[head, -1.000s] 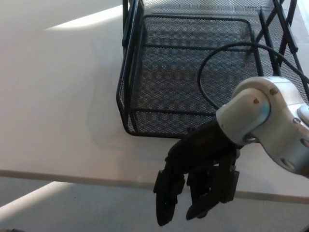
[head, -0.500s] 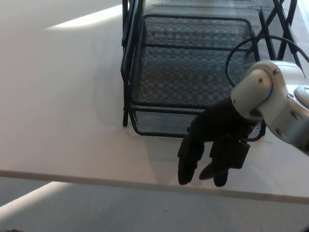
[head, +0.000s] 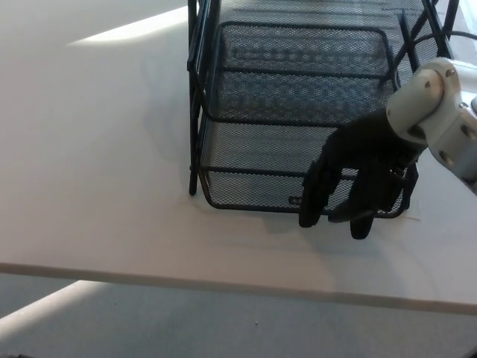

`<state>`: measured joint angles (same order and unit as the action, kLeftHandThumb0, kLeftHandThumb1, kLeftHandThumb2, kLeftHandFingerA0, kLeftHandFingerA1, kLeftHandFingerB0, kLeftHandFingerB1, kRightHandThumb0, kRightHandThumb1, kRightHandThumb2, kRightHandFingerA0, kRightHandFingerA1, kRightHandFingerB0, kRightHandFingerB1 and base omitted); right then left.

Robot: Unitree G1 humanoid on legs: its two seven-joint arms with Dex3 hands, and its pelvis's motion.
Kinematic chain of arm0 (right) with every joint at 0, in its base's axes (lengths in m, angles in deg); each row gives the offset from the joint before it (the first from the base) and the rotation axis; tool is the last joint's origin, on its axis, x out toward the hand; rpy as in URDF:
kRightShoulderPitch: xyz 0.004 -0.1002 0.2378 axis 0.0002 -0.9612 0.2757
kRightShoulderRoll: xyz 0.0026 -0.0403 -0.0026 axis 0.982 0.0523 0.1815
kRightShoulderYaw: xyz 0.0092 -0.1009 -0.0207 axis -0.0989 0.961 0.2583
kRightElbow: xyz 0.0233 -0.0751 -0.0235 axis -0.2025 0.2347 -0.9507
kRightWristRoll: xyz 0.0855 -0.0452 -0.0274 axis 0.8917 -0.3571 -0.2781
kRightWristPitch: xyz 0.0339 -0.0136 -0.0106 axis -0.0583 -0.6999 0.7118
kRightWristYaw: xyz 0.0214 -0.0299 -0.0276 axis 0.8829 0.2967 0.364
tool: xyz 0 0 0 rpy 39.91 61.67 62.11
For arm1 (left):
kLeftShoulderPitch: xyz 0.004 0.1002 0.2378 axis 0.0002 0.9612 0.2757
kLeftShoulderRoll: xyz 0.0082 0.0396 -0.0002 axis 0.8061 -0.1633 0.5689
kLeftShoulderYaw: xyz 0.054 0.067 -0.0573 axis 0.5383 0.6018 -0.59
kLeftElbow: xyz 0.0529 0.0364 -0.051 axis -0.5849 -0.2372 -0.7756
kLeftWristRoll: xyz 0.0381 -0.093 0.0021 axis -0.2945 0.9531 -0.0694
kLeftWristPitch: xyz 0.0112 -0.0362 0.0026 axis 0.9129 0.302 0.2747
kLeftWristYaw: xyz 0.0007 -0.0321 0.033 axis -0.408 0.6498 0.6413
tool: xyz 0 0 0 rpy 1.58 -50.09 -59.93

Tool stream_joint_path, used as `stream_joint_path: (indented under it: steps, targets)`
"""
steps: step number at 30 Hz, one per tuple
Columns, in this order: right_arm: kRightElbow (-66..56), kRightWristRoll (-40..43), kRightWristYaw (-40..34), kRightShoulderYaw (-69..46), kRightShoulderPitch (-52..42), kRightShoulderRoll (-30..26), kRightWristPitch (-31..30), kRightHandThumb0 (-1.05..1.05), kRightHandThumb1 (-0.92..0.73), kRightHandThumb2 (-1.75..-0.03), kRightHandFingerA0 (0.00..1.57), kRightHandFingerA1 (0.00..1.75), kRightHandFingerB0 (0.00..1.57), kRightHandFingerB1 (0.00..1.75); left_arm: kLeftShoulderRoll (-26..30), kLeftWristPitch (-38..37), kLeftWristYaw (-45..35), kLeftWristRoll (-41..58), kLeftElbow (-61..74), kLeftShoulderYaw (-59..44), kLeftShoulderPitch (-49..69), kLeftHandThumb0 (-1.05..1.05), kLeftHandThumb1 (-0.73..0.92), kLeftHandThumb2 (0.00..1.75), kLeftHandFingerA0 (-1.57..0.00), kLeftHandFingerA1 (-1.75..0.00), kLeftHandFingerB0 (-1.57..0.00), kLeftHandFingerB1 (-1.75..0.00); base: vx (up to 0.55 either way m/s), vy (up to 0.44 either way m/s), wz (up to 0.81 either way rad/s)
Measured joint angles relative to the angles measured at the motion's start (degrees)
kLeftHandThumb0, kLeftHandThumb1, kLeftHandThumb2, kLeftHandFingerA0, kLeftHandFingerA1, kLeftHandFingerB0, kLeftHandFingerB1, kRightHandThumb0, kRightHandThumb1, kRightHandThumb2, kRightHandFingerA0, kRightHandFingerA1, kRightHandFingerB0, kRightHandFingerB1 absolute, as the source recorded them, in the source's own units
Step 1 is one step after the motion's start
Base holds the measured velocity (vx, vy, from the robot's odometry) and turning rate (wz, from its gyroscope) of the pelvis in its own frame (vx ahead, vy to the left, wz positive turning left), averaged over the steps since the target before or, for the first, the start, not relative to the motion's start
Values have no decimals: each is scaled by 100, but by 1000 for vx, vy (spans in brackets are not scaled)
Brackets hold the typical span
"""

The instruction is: A balck drawer is kept on the middle of the table and the robot uses its right hand to push it back away from the robot

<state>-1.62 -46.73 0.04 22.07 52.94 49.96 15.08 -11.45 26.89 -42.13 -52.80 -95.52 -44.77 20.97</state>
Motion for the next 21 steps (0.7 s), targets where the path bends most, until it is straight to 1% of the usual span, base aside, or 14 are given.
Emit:
stream_joint_path:
  steps: [1,4,5,6,7,8,9,10,11,13,14,15,19,21]
  targets:
    - [77,-18,0,-37,0,26,67,-50,-76,-61,63,43,43,36,0,0,0,-1,0,1,0,-54,75,63,-51,-39,-34,-33,0,0,0]
    - [178,-56,0,-125,0,50,215,-50,-77,-61,62,43,44,36,0,0,-1,-1,0,1,0,-54,75,63,-50,-39,-34,-33,0,0,0]
    - [173,-67,2,-141,-1,50,241,-43,-58,-100,56,64,30,52,0,0,-1,-2,0,2,1,-54,75,63,-51,-40,-35,-33,0,0,0]
    - [125,-79,4,-157,-12,50,257,-52,-76,-64,61,45,45,37,0,-1,-1,-3,0,3,2,-56,72,63,-50,-40,-34,-34,0,0,0]
    - [14,-94,8,-190,-37,49,283,-52,-76,-64,61,45,45,37,0,-1,0,-4,-1,6,4,-56,72,63,-50,-40,-34,-34,0,0,0]
    - [-90,-105,15,-211,-66,49,294,-44,-58,-100,53,63,30,52,1,-1,0,-4,-1,6,4,-57,72,63,-50,-40,-34,-34,0,0,0]
    - [-234,-118,28,-230,-106,44,299,-44,-58,-100,53,63,30,52,0,-2,0,-5,-2,7,3,-57,72,63,-50,-40,-34,-34,0,0,0]
    - [-314,-125,36,-237,-129,42,298,-53,-73,-65,56,46,40,38,0,-3,0,-6,-3,8,3,-55,75,63,-50,-39,-35,-33,0,0,0]
    - [-525,-132,59,-252,-202,26,291,-50,-80,-63,57,46,38,37,0,-3,1,-7,-5,12,3,-55,75,63,-51,-39,-35,-33,0,0,0]
    - [-905,-132,107,-248,-343,10,270,-50,-80,-63,57,46,38,37,0,-3,2,-6,-2,15,1,-55,75,63,-51,-39,-35,-33,0,0,0]
    - [-1113,-134,131,-245,-409,0,251,-50,-76,-65,56,47,37,38,0,-3,3,-6,-1,19,-1,-55,74,63,-51,-39,-35,-33,0,0,0]
    - [-1240,-133,145,-244,-449,-6,238,-48,-77,-65,55,44,40,37,0,-3,4,-6,0,20,-1,-56,71,63,-50,-40,-34,-33,0,0,0]
    - [-2016,-130,226,-207,-684,-41,158,-48,-76,-64,57,44,40,37,-1,-3,5,-3,4,20,-3,-56,72,63,-49,-40,-33,-34,0,0,0]
    - [-2366,-128,258,-181,-797,-55,116,-45,-79,-62,59,44,42,36,-1,-3,5,-2,7,20,-4,-55,75,63,-51,-39,-35,-33,0,0,0]
